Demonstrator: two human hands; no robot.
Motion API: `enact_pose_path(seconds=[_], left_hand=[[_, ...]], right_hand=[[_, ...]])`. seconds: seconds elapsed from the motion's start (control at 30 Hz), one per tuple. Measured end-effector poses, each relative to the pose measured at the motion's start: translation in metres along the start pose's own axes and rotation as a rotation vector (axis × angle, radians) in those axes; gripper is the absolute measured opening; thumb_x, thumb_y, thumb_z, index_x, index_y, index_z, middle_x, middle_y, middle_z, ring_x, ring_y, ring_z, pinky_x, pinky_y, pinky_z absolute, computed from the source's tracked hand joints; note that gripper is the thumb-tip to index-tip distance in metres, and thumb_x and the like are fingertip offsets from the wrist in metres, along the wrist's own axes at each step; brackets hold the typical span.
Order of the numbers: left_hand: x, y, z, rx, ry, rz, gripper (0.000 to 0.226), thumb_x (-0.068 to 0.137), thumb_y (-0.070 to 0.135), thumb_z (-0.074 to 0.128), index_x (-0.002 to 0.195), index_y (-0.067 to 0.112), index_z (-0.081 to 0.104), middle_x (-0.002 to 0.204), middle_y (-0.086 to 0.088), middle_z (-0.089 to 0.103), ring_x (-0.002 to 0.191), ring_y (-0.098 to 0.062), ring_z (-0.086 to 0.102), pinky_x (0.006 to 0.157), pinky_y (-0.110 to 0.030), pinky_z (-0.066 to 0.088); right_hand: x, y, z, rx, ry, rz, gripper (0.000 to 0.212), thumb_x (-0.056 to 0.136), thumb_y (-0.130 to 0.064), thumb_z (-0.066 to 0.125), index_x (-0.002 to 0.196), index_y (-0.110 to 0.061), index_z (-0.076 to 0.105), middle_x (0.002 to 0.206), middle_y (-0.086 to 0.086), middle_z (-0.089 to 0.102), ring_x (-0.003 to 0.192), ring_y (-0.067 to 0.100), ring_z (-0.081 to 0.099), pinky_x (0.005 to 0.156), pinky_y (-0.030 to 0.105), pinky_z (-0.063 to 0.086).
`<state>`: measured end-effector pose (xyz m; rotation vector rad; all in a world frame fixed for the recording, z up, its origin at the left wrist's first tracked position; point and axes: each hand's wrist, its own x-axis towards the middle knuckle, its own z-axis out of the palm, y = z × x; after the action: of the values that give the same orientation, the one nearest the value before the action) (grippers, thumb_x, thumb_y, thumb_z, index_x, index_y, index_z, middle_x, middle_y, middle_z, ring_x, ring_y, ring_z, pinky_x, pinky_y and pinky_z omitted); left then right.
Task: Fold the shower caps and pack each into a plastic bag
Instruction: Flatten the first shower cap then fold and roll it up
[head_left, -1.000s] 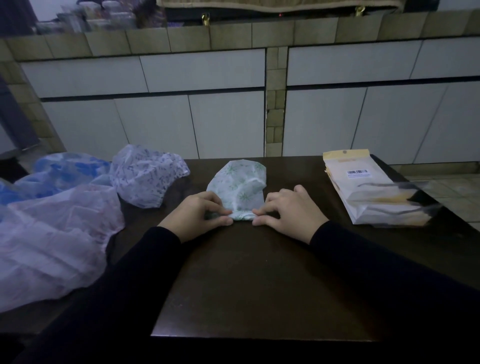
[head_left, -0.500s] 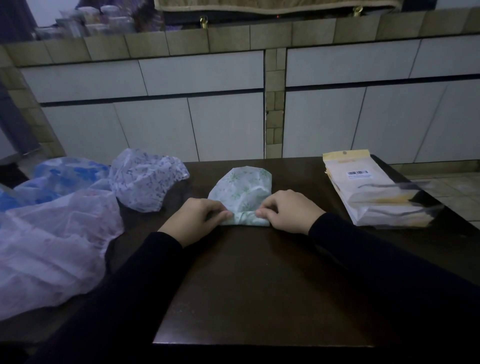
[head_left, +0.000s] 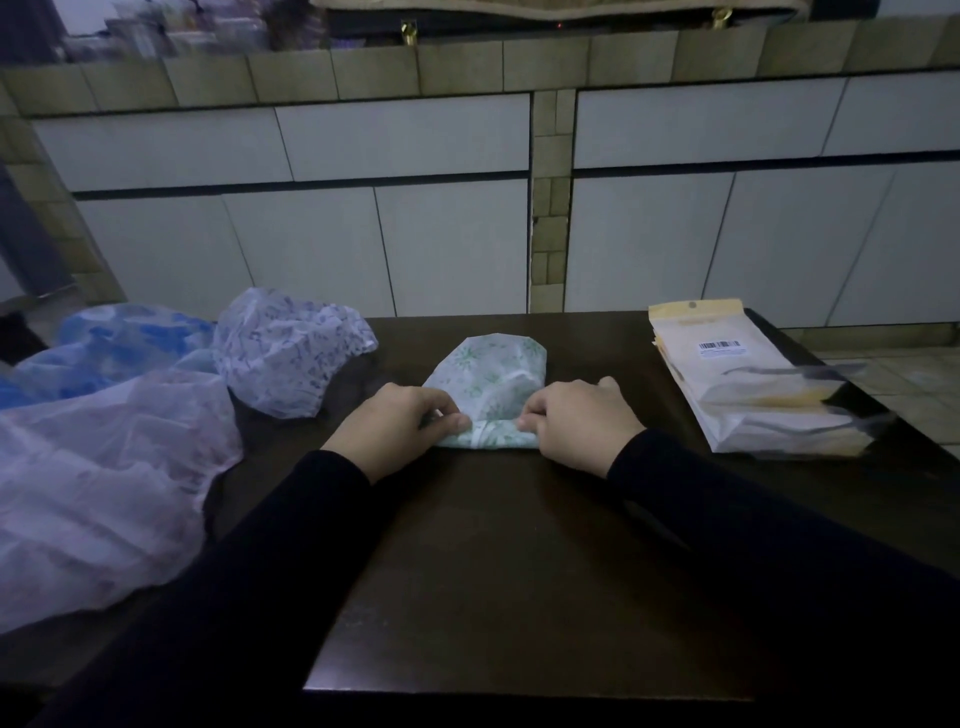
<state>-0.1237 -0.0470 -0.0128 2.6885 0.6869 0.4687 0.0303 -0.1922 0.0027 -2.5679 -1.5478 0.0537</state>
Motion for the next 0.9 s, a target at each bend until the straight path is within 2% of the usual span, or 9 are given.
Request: enact_pose_path(seconds=[0.13, 0.2, 0.3, 0.4, 0.53, 0.6, 0.7, 0.9], left_hand=[[-0.003, 0.000, 0.001, 0.011, 0.044, 0.033, 0.017, 0.084, 0.052, 0.064, 0.086, 0.035, 0.062, 0.082, 0.009, 0.062, 0.076, -0.006, 0.059, 0.074, -0.031, 0.052], [-0.006, 0.000, 0.004, 0.058, 0.160, 0.157, 0.017, 0.083, 0.046, 0.069, 0.084, 0.031, 0.060, 0.084, 0.010, 0.057, 0.073, -0.006, 0.056, 0.069, -0.029, 0.051], [-0.005, 0.001, 0.008, 0.181, 0.315, 0.374, 0.016, 0.077, 0.030, 0.079, 0.077, 0.017, 0.069, 0.089, 0.002, 0.058, 0.078, -0.016, 0.056, 0.064, -0.029, 0.049], [-0.003, -0.004, 0.009, 0.161, 0.292, 0.444, 0.015, 0.079, 0.031, 0.076, 0.080, 0.016, 0.076, 0.083, 0.004, 0.059, 0.077, -0.013, 0.053, 0.066, -0.028, 0.049], [-0.006, -0.017, 0.005, -0.033, 0.123, 0.303, 0.038, 0.078, 0.054, 0.063, 0.097, 0.024, 0.078, 0.091, 0.016, 0.060, 0.083, 0.003, 0.058, 0.077, -0.014, 0.045], [-0.006, -0.021, 0.003, -0.061, 0.056, 0.264, 0.042, 0.074, 0.054, 0.067, 0.104, 0.025, 0.076, 0.097, 0.019, 0.062, 0.086, 0.007, 0.059, 0.076, -0.010, 0.041], [-0.006, -0.023, 0.002, -0.083, 0.020, 0.235, 0.044, 0.073, 0.051, 0.068, 0.106, 0.024, 0.075, 0.101, 0.017, 0.064, 0.090, 0.008, 0.059, 0.075, -0.005, 0.040], [-0.010, -0.019, 0.001, -0.090, 0.009, 0.199, 0.039, 0.076, 0.050, 0.066, 0.105, 0.027, 0.075, 0.101, 0.020, 0.063, 0.092, 0.005, 0.060, 0.078, -0.009, 0.043]], right_hand=[[-0.009, 0.005, 0.004, -0.098, 0.173, -0.105, 0.027, 0.098, -0.045, 0.042, 0.112, -0.036, 0.064, 0.105, -0.011, 0.064, 0.098, 0.014, 0.052, 0.095, 0.041, 0.031], [-0.015, 0.010, 0.012, -0.106, 0.311, -0.194, 0.026, 0.097, -0.044, 0.045, 0.110, -0.036, 0.065, 0.105, -0.013, 0.062, 0.096, 0.013, 0.050, 0.088, 0.037, 0.033], [-0.018, 0.013, 0.018, -0.111, 0.459, -0.331, 0.017, 0.094, -0.037, 0.055, 0.102, -0.032, 0.070, 0.095, -0.011, 0.061, 0.086, 0.015, 0.052, 0.075, 0.033, 0.030], [-0.021, 0.011, 0.011, -0.121, 0.360, -0.346, 0.024, 0.097, -0.038, 0.048, 0.110, -0.033, 0.068, 0.105, -0.012, 0.063, 0.092, 0.013, 0.051, 0.081, 0.033, 0.026], [-0.021, 0.013, 0.009, -0.093, 0.238, -0.268, 0.040, 0.093, -0.058, 0.042, 0.121, -0.038, 0.062, 0.118, -0.016, 0.060, 0.105, 0.008, 0.050, 0.093, 0.034, 0.027], [-0.021, 0.014, 0.008, -0.078, 0.195, -0.235, 0.046, 0.088, -0.065, 0.044, 0.121, -0.040, 0.062, 0.117, -0.017, 0.060, 0.106, 0.007, 0.050, 0.095, 0.035, 0.028], [-0.019, 0.016, 0.007, -0.081, 0.187, -0.221, 0.046, 0.088, -0.066, 0.043, 0.122, -0.041, 0.062, 0.110, -0.015, 0.060, 0.102, 0.007, 0.050, 0.093, 0.035, 0.028], [-0.020, 0.019, 0.006, -0.039, 0.215, -0.286, 0.042, 0.091, -0.060, 0.044, 0.120, -0.038, 0.064, 0.103, -0.014, 0.061, 0.095, 0.005, 0.053, 0.090, 0.030, 0.027]])
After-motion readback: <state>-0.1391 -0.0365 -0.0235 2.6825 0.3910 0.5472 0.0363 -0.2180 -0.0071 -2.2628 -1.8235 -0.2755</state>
